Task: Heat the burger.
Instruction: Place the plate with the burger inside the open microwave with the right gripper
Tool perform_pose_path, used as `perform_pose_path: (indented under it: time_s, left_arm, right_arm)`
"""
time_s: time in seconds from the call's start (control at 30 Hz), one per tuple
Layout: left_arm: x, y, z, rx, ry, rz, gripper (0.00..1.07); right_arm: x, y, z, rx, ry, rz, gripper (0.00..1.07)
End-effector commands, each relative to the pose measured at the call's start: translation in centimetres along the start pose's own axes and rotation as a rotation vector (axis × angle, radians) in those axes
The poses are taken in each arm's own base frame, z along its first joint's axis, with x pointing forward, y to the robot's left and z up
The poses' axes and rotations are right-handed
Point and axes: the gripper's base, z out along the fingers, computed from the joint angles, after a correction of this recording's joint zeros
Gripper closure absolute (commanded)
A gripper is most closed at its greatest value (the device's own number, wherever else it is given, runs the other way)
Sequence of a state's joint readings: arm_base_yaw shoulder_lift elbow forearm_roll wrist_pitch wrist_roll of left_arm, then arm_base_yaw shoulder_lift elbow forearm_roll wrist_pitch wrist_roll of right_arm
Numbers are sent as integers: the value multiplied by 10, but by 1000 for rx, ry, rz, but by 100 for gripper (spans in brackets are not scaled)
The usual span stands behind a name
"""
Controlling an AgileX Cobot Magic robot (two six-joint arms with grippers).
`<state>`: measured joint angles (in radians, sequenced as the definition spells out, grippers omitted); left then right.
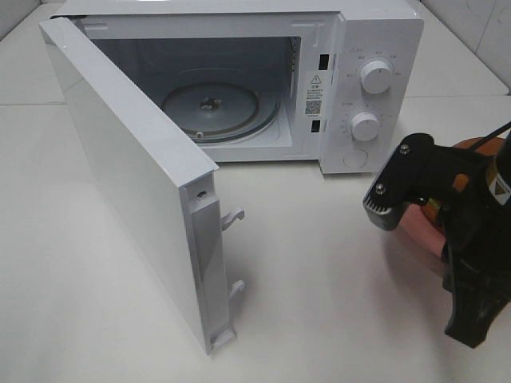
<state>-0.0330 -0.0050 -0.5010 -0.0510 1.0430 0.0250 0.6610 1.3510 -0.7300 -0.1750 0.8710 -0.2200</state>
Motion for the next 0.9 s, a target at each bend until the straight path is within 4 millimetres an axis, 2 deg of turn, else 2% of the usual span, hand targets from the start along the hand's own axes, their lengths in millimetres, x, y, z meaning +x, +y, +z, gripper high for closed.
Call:
perform_pose_path:
  time_s: [0.03,0.1,0.3,0.4,0.47,0.77,0.9]
  left_arm:
    - [1,-1,-2,6,-22,-1,7]
    - [1,-1,-2,6,-22,-1,7]
    - [1,-1,-2,6,-22,-1,7]
    - [1,-1,-2,6,-22,-1,7]
    - [1,-1,-2,6,-22,-1,7]
    - [1,-1,-2,6,-22,-1,7]
    - [1,-1,-2,6,-22,-1,7]
  right_arm:
    - [2,5,-2,59,-1,-80,107]
    - [2,16,-1,90,-2,-166,107]
    - [-1,26,1,122,-25,-297,107]
    - [-3,28,0,127,-42,-330,107]
    - [-7,31,0,136,-80,-452,107]
    - [-14,32,-1,158,-146,-701,107]
    - [-15,32,-1,162,-151,-745,107]
